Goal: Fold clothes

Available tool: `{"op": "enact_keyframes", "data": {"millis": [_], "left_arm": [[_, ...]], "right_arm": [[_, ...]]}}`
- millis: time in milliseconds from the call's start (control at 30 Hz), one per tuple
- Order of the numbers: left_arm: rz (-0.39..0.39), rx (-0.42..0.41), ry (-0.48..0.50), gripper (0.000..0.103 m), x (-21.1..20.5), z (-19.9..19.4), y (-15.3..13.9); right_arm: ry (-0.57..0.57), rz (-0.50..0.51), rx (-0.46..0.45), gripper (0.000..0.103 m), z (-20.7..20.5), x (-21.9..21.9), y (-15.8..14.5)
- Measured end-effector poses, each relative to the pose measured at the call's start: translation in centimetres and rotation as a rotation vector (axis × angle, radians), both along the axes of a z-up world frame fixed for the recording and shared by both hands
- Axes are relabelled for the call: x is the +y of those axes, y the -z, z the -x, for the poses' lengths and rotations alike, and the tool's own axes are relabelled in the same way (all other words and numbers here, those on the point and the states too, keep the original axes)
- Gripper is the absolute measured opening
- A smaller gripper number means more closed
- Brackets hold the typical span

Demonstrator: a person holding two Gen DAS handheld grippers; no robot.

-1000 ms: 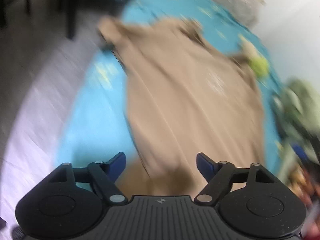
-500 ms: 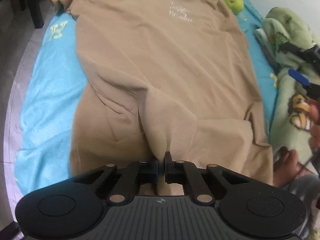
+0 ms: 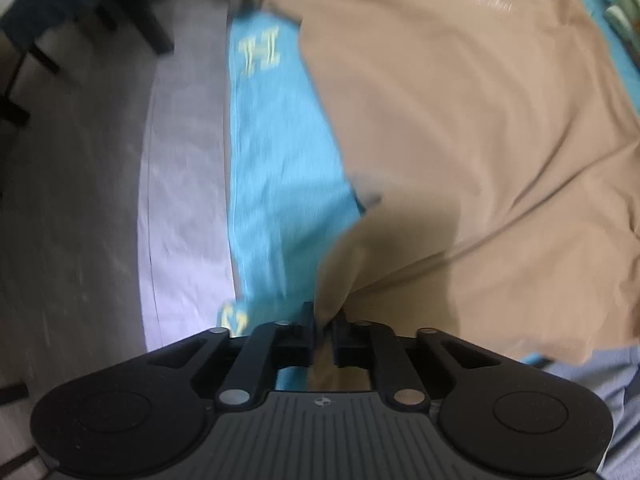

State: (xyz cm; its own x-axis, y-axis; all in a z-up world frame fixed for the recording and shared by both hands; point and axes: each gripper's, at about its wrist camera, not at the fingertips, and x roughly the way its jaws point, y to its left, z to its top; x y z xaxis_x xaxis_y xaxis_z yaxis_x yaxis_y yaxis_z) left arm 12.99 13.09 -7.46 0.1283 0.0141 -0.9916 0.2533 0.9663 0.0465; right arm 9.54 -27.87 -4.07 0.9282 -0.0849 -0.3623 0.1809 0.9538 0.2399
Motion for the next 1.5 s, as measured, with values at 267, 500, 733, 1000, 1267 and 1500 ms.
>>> {"op": "enact_keyframes", "data": {"millis": [267,500,733,1000,1267,1500], "left_arm": [[0.063,-0.539,0.011,0.09,-1.8,2.8,-7.4],[0.229,-0.893,-0.058,0.103,-7.4,2.4,-11.4],[0.284,-0.984,-0.037,0.103,-13.9,0.2,-7.5],[0.293,-0.944,-0.035,0.103,-12.3,-0.8,-2.0],[0.323,-0.925,-0.068,0.103,-11.4,-0.9,-1.0],[0.314,-0.938,-0.088,0.103,-11.2,-1.0,-0.3]], "right_arm": [[-0.064,-0.018,0.001,0.085,-0.1,0.1,0.0],[-0.076,0.055,-0.04,0.08,0.3,1.6,0.1],[-0.047,0.07,0.023,0.013,-1.3,1.6,1.2],[0.065,-0.096,0.112,0.102,-4.7,-1.4,3.2],[0.138,-0.399,0.204,0.103,-8.5,-6.0,6.5],[0.198,-0.599,0.344,0.073,-14.1,-10.5,13.5]]}}
